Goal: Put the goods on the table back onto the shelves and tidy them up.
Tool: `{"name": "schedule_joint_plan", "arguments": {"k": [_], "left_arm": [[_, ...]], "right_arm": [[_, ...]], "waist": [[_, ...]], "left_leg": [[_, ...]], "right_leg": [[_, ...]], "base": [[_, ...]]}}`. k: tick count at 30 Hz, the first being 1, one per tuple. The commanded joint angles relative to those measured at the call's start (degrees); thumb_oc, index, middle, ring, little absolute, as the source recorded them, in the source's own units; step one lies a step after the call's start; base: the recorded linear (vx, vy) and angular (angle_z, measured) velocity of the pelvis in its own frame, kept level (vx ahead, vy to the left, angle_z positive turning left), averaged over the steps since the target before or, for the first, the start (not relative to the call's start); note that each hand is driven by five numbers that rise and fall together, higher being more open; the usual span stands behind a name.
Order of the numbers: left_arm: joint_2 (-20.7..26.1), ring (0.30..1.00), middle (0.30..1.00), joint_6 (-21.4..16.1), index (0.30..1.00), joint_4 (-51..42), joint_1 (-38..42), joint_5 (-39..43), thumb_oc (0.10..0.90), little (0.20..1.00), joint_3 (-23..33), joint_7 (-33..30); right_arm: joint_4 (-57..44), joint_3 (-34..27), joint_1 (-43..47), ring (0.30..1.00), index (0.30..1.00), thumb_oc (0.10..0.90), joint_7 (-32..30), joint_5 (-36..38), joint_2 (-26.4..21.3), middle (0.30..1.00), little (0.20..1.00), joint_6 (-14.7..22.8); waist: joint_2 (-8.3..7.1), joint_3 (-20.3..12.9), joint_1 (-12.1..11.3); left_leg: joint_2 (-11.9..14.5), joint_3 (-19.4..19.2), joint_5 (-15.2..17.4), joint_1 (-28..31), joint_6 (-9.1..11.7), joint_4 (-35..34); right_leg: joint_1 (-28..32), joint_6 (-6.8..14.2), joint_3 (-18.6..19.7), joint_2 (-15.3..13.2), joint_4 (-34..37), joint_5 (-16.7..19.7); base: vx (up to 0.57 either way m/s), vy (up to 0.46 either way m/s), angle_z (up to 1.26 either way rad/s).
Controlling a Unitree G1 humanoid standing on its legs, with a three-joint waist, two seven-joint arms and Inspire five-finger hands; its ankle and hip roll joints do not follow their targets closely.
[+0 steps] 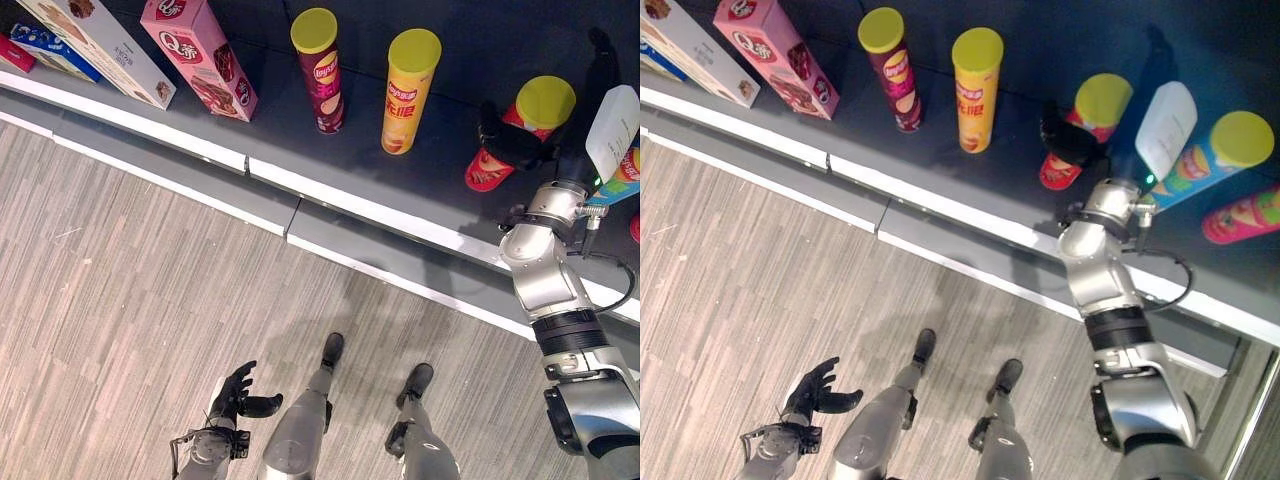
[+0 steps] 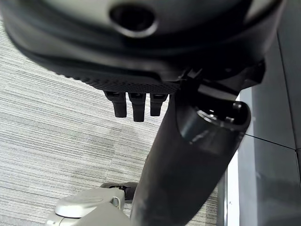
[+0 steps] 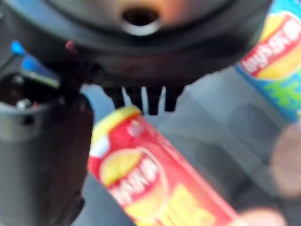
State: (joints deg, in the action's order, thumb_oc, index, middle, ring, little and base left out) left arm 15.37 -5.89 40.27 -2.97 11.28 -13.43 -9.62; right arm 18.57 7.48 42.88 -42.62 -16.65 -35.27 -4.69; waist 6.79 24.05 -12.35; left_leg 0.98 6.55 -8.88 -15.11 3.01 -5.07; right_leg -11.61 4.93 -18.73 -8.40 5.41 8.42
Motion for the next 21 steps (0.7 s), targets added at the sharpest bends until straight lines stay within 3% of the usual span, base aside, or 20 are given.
{"name": "schedule_joint_plan", "arguments": {"k": [1,2,10,11,12,21], "left_arm": [[3.6,0.9,0.9,0.5,0.9,2.4,-0.3,0.4,0.8,0.9,-0.8,-1.7],[3.5,0.9,0.9,1.0,0.9,3.2,-0.1,-0.1,0.8,0.9,-0.3,-1.5],[3.7,0.9,0.9,1.0,0.9,3.2,-0.2,-0.1,0.8,0.9,-0.4,-1.5],[3.4,0.9,0.9,2.4,0.9,5.2,-0.3,-2.1,0.8,0.9,2.5,-0.2],[4.2,0.9,0.9,2.6,0.9,5.6,-1.4,-3.0,0.8,0.9,4.7,0.8],[4.2,0.9,0.9,2.6,0.9,5.6,-1.4,-3.0,0.8,0.9,4.6,0.8]], "right_arm": [[-13.4,-3.6,-2.5,0.9,0.9,0.8,0.6,-0.7,-2.3,0.9,0.9,6.2],[-16.3,-3.9,-5.0,0.9,0.9,0.8,2.7,1.2,-0.8,0.9,0.9,7.8],[-16.8,-4.3,-5.6,0.9,0.9,0.8,3.0,1.2,-0.7,0.9,0.9,7.7],[-25.8,-4.4,-16.9,0.9,0.9,0.8,13.5,10.9,3.3,0.9,0.9,13.6],[-30.2,-5.5,-24.3,0.9,0.9,0.8,20.8,16.4,2.0,0.9,0.9,15.7],[-30.3,-5.6,-24.4,0.9,0.9,0.8,20.9,16.4,2.1,0.9,0.9,15.7]], "waist": [[-4.34,-4.7,0.2],[-4.78,-5.0,0.8],[-4.94,-5.2,0.7],[-6.44,-6.3,3.7],[-7.59,-7.7,5.0],[-7.62,-7.8,4.9]], "left_leg": [[1.7,-1.8,6.2,1.1,2.2,0.3],[1.8,-2.0,6.2,1.4,2.2,0.2],[1.7,-1.9,6.2,1.4,2.2,0.2],[2.4,-3.4,6.9,3.1,2.3,0.1],[2.5,-4.0,7.0,4.3,2.2,0.1],[2.4,-4.0,7.0,4.2,2.2,0.1]], "right_leg": [[5.0,8.3,-1.1,-8.0,-0.8,-2.6],[5.0,8.3,-1.0,-7.9,-0.8,-2.5],[5.0,8.3,-1.0,-7.9,-0.8,-2.5],[6.0,8.3,-0.6,-7.7,-0.9,-2.3],[7.1,8.4,-0.7,-7.8,-0.9,-2.2],[7.0,8.4,-0.8,-7.8,-0.9,-2.2]], "base": [[0.0,0.0,0.0],[0.0,0.0,0.0],[0.0,0.0,-0.03],[0.08,0.002,-0.01],[0.08,0.003,0.17],[0.01,0.001,-0.11]]}}
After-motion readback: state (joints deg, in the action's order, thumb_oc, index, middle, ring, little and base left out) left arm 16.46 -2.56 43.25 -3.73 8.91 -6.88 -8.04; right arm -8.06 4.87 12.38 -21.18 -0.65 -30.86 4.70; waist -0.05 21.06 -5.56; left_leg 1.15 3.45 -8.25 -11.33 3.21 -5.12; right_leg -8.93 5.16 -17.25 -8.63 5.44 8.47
